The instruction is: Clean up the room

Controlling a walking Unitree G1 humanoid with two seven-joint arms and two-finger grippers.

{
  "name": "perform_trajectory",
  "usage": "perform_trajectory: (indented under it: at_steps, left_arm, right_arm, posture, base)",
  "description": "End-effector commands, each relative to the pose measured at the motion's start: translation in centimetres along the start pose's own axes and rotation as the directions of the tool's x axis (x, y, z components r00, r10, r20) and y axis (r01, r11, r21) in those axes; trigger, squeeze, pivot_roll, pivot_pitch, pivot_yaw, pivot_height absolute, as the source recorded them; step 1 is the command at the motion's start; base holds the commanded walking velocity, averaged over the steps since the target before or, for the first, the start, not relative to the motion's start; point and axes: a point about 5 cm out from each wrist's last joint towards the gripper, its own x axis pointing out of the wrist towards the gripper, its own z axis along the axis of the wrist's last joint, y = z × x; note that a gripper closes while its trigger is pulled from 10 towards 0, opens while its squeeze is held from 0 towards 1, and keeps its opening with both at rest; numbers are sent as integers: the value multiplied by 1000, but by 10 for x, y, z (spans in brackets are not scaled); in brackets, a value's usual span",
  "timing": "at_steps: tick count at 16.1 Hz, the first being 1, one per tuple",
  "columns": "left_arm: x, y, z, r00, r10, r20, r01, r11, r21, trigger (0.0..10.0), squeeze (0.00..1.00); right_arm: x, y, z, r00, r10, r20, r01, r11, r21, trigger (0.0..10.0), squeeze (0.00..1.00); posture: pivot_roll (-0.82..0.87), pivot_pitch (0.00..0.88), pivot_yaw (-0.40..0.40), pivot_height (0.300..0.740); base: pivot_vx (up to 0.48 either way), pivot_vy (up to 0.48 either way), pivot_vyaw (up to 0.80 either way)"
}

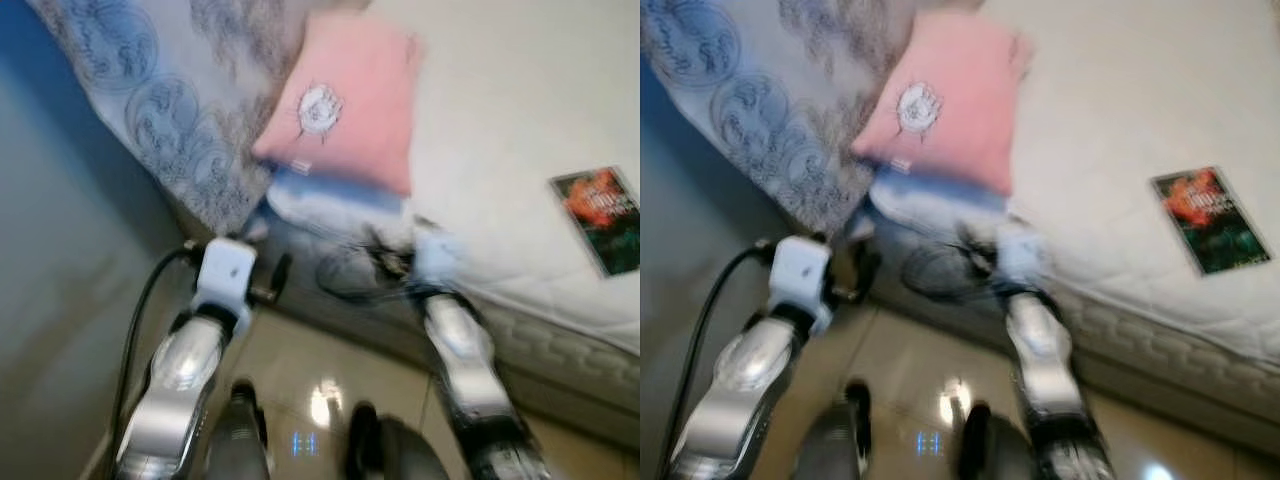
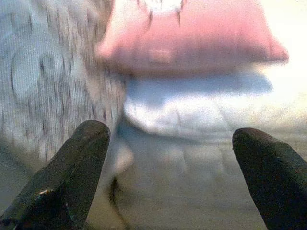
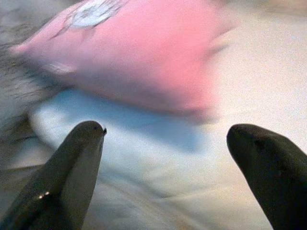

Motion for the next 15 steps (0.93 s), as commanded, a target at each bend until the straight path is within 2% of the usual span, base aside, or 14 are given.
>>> perform_trajectory:
  at_steps: [1, 2, 3, 4, 5, 6, 7, 8, 10, 11, 13, 15]
  left_arm:
    - [2, 0, -4, 1000, -1, 1, 1, 1000, 4, 10000, 0]
    - [21, -2, 0, 999, -19, 40, 18, 999, 32, 10000, 0]
    - [25, -2, 2, 998, -26, 50, 24, 999, 31, 10000, 0]
    - [34, -5, 7, 997, -34, 73, 33, 999, 10, 10000, 0]
    - [37, -6, 8, 996, -35, 80, 35, 999, 3, 10000, 0]
    - [36, -2, 9, 993, 15, 117, -10, 999, -46, 10000, 0]
    - [29, 4, 4, 991, 56, 122, -48, 996, -70, 10000, 0]
    - [18, 11, -6, 993, 64, 99, -60, 997, -44, 10000, 0]
    - [18, 15, -9, 993, 78, 89, -74, 996, -49, 10000, 0]
    - [21, 15, -7, 992, 79, 95, -73, 996, -57, 10000, 0]
    - [31, 15, -3, 990, 113, 89, -103, 988, -116, 10000, 0]
    - [36, 16, -2, 990, 118, 82, -107, 986, -127, 10000, 0]
  right_arm:
    - [-9, -12, 8, 998, -55, 43, 57, 997, -44, 10000, 0]
    - [-26, -32, 9, 988, -143, 58, 147, 986, -76, 10000, 0]
    - [-26, -35, 11, 986, -150, 75, 157, 984, -89, 10000, 0]
    - [-25, -49, 24, 968, -204, 146, 220, 969, -108, 10000, 0]
    - [-25, -54, 29, 958, -231, 170, 251, 962, -108, 10000, 0]
    - [-32, -64, 50, 934, -276, 228, 311, 941, -135, 10000, 0]
    - [-43, -66, 61, 928, -280, 245, 322, 935, -151, 10000, 0]
    - [-60, -62, 56, 946, -256, 200, 286, 948, -139, 10000, 0]
    - [-67, -59, 44, 952, -272, 138, 287, 953, -101, 10000, 0]
    - [-66, -59, 41, 949, -290, 125, 301, 951, -74, 10000, 0]
    - [-60, -63, 37, 934, -345, 93, 349, 936, -34, 10000, 0]
    - [-57, -67, 33, 930, -363, 58, 364, 931, -20, 10000, 0]
  posture:
    - [17, 21, -26, 740]
    - [-34, 0, 15, 740]
    - [-34, 0, 15, 740]
    - [-53, 0, 36, 740]
    - [-58, 0, 38, 740]
    - [-86, 0, 51, 740]
    - [-89, 0, 53, 740]
    - [-83, 0, 49, 740]
    - [-77, 0, 42, 740]
    - [-74, 0, 44, 740]
    - [-75, 0, 47, 740]
    - [-80, 0, 54, 740]
  base:
    - [0, 0, 0]
    - [0, 0, 0]
    - [0, 0, 0]
    - [0, 0, 0]
    - [0, 0, 0]
    - [0, 0, 0]
    - [0, 0, 0]
    - [0, 0, 0]
    - [0, 0, 0]
    - [0, 0, 0]
    - [459, 0, 0]
    - [476, 0, 0]
